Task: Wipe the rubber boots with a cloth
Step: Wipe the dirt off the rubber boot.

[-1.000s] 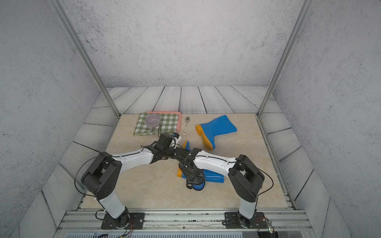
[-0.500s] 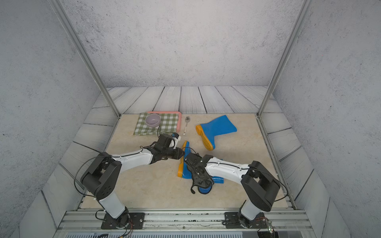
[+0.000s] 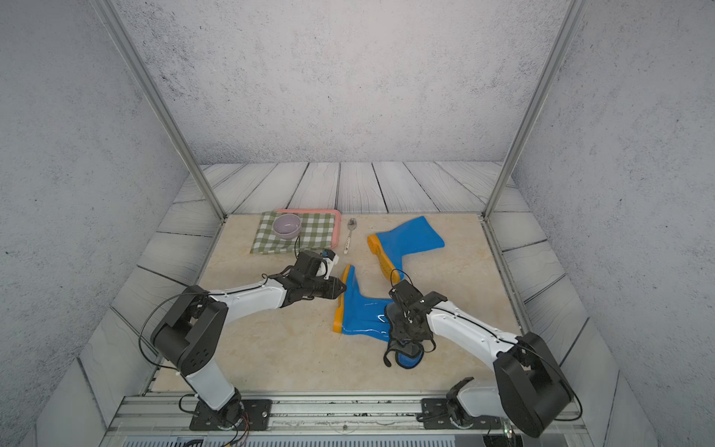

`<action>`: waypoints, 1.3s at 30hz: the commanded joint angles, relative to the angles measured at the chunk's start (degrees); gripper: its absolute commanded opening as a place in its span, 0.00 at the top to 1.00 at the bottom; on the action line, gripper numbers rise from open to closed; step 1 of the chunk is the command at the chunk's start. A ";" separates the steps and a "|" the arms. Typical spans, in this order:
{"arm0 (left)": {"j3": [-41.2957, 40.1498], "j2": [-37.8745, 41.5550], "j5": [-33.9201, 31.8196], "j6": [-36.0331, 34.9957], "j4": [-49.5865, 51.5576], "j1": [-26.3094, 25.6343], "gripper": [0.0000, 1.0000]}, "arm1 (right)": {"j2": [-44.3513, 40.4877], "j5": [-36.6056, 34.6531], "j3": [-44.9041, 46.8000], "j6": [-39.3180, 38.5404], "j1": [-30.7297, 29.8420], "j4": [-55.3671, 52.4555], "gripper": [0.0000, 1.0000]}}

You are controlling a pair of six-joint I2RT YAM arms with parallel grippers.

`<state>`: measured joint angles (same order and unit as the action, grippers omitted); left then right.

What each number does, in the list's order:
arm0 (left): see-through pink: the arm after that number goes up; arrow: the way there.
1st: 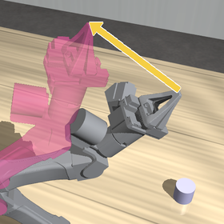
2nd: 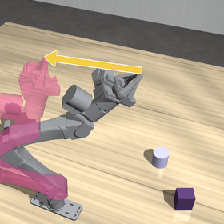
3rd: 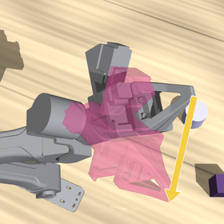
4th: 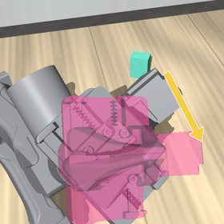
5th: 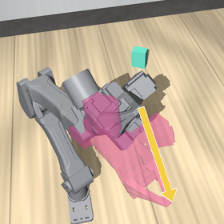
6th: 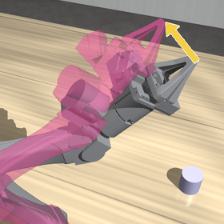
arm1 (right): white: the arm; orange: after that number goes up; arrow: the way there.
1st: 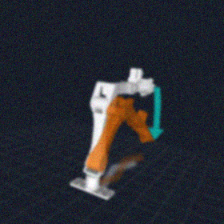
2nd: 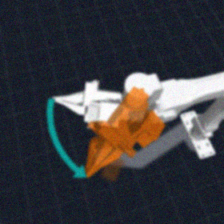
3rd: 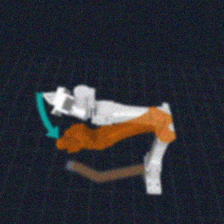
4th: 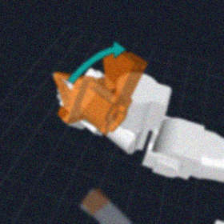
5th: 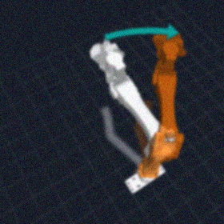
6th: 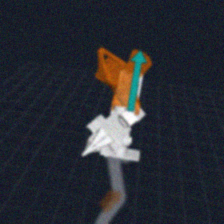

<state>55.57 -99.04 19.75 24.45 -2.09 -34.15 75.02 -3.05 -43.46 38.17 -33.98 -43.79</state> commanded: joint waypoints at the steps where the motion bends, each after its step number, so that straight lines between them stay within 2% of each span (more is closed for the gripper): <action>1: -3.45 -3.79 -5.42 -1.04 8.75 1.54 0.77 | -0.83 -1.65 -2.36 -1.20 0.85 -7.68 1.00; 7: -4.42 -3.18 -5.51 -0.91 8.81 1.57 0.76 | 0.76 3.82 -11.98 -3.59 -4.17 -1.69 1.00; 12: -4.38 -3.17 -5.68 -0.71 8.96 1.55 0.75 | 9.93 6.88 -17.70 -4.16 -9.40 4.94 1.00; 18: -4.72 -3.11 -5.94 -0.40 8.99 1.55 0.75 | 21.73 9.87 -22.29 -6.10 -12.30 10.83 1.00; 32: -5.76 -2.06 -5.86 -0.50 9.01 1.54 0.75 | 29.55 7.02 -34.61 -10.28 -12.36 8.50 1.00; 39: -5.91 -2.01 -5.51 -0.50 8.76 1.52 0.75 | 32.22 6.39 -39.32 -11.10 -10.40 6.97 1.00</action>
<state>53.17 -97.65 19.29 24.47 -3.90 -33.74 105.58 5.26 -80.23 28.21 -45.76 -40.05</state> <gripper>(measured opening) 0.249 0.150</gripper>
